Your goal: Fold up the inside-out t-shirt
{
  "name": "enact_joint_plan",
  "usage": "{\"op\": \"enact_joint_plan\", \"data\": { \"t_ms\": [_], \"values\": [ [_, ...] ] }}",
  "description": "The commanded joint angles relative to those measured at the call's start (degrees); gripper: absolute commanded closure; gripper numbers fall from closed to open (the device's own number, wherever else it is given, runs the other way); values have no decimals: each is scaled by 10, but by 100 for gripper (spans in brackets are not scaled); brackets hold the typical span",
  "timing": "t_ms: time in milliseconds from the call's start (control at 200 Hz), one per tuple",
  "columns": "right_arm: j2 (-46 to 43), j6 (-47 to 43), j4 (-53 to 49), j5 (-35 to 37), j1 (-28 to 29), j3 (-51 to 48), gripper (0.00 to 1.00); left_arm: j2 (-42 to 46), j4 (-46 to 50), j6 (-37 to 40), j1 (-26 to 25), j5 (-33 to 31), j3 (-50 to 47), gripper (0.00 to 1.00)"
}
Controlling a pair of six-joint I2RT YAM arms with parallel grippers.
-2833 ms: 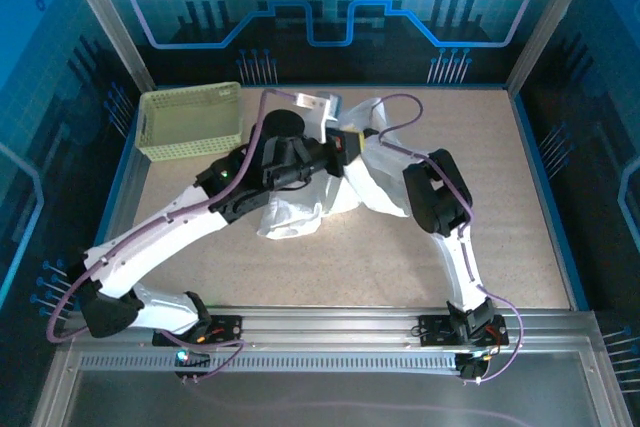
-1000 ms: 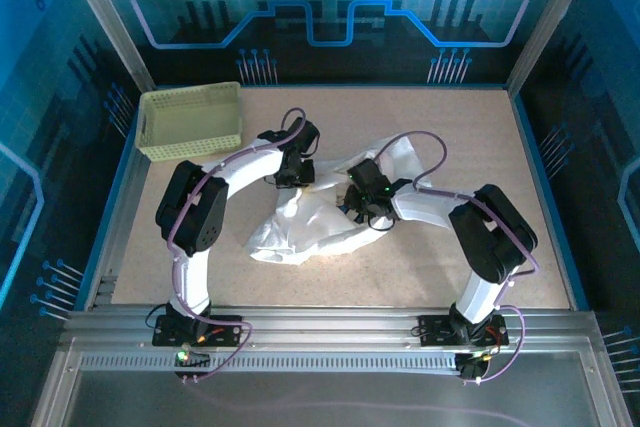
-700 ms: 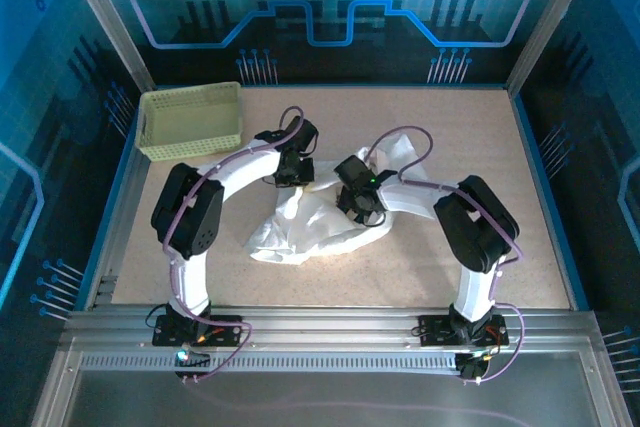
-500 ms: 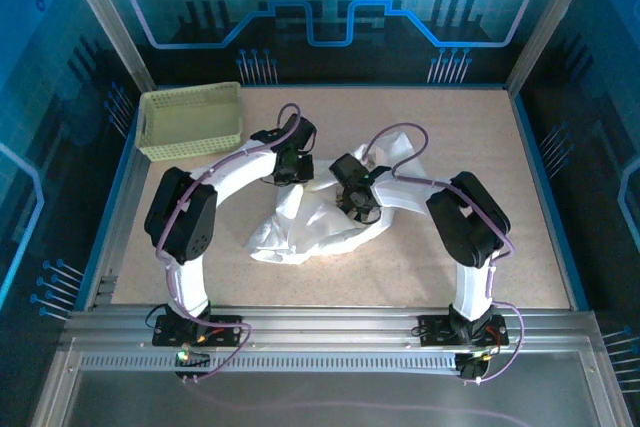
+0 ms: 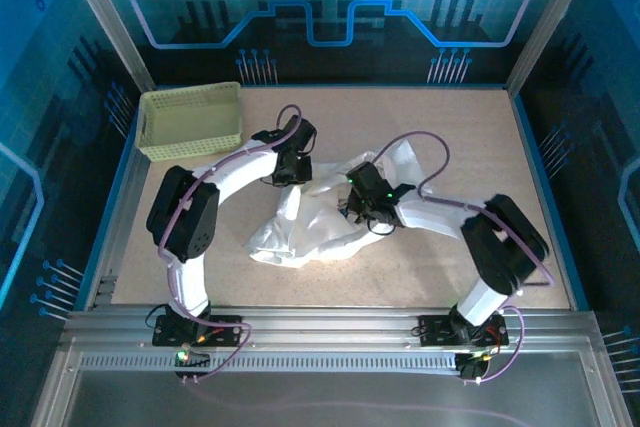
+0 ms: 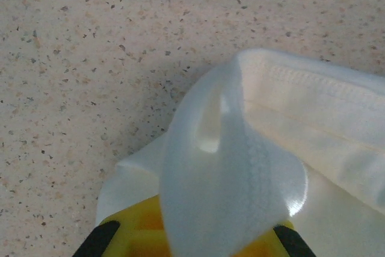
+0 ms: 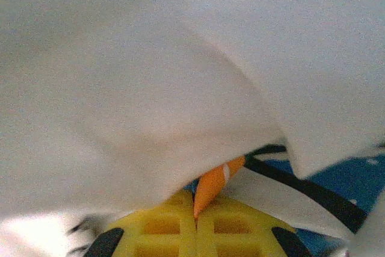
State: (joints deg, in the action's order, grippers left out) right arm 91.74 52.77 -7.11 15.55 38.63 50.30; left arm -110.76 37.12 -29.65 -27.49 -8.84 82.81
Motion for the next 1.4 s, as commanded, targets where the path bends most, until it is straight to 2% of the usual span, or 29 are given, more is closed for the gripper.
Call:
{"op": "enact_joint_plan", "data": {
  "t_ms": [0, 245, 465, 650, 905, 960, 1016, 1086, 1141, 1206, 1261, 1396],
  "values": [
    [-53, -29, 118, -83, 10, -27, 100, -28, 32, 11, 5, -17, 37, 93],
    [-153, -32, 195, -179, 13, -53, 100, -59, 55, 13, 10, -26, 60, 92],
    [-272, -51, 196, -242, 0, -29, 100, -102, 82, 9, 44, -42, 68, 93],
    [-356, -37, 189, -270, -59, -37, 100, -100, 76, 12, 60, -56, 38, 94],
    [-420, -14, 261, -310, -124, -88, 100, -95, 70, 11, 68, -62, -4, 93],
    [-422, -22, 267, -317, -127, -91, 100, -76, 59, 12, 66, -43, -20, 88],
    [-415, -30, 274, -324, -125, -95, 100, -38, 38, 18, 62, -15, -42, 79],
    [-402, -39, 276, -337, -124, -97, 100, 29, 10, 27, 48, 16, -72, 61],
    [-392, -50, 275, -341, -122, -101, 100, 83, 5, 32, 29, 10, -86, 42],
    [-379, -62, 267, -343, -119, -104, 100, 149, -7, 37, 4, 4, -101, 28],
    [-368, -64, 275, -347, -116, -112, 100, 201, -37, 38, -20, 17, -124, 24],
    [-344, -70, 293, -346, -100, -117, 100, 290, -129, 48, -86, 78, -170, 23]
  ]
}}
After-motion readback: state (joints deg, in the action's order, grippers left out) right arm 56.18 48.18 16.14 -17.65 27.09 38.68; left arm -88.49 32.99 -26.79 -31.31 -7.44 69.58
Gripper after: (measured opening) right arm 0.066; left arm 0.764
